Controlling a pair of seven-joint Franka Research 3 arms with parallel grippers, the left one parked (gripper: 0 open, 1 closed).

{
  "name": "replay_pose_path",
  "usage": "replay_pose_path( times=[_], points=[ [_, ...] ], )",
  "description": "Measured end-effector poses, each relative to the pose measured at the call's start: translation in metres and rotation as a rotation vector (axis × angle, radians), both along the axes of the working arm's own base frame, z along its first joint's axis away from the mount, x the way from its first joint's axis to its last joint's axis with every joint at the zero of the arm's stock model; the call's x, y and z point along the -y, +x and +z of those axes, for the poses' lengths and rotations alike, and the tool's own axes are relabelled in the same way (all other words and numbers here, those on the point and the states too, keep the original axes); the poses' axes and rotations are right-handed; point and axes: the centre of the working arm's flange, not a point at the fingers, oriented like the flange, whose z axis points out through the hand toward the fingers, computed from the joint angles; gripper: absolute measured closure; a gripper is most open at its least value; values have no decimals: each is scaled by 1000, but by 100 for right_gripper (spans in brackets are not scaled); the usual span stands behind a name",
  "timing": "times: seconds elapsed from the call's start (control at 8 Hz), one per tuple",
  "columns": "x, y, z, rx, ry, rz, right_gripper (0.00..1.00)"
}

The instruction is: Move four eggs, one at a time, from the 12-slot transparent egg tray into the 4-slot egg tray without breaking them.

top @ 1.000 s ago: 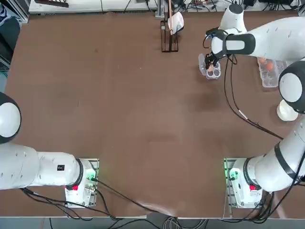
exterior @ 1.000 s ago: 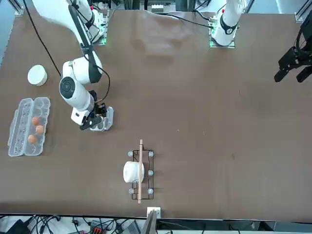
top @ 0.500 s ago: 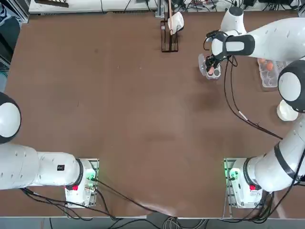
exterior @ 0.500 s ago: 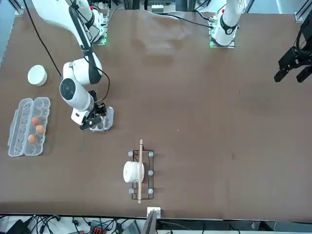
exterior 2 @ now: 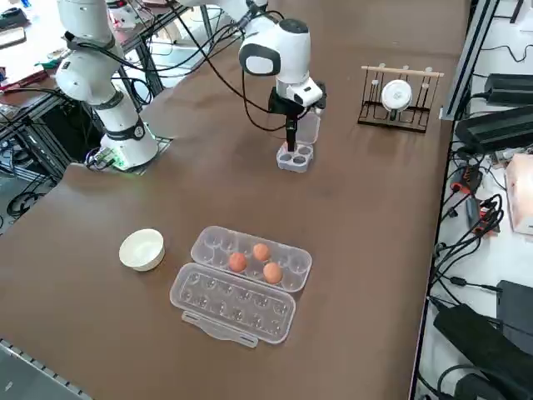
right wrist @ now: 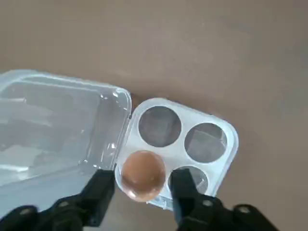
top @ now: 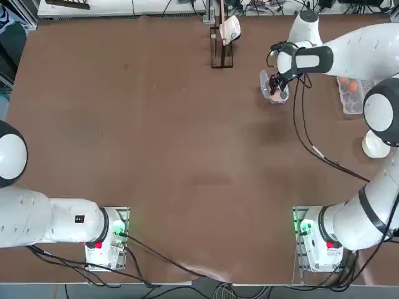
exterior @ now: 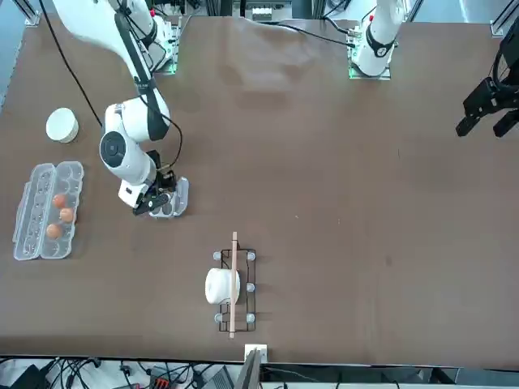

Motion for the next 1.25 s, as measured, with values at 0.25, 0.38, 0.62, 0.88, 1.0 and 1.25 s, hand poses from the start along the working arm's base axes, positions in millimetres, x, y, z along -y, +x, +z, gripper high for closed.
replay_pose_path(
  times=[0.25, 0.38, 0.62, 0.88, 1.0, 1.25],
  points=[
    [13, 10, 36, 27, 3, -23, 0],
    [35, 16, 63, 25, -4, -46, 0],
    [112, 27, 108, 50, -5, -11, 0],
    [183, 29, 114, 62, -4, 117, 0],
    [214, 29, 110, 58, -3, 223, 0],
    [274, 34, 100, 55, -3, 471, 0]
  ],
)
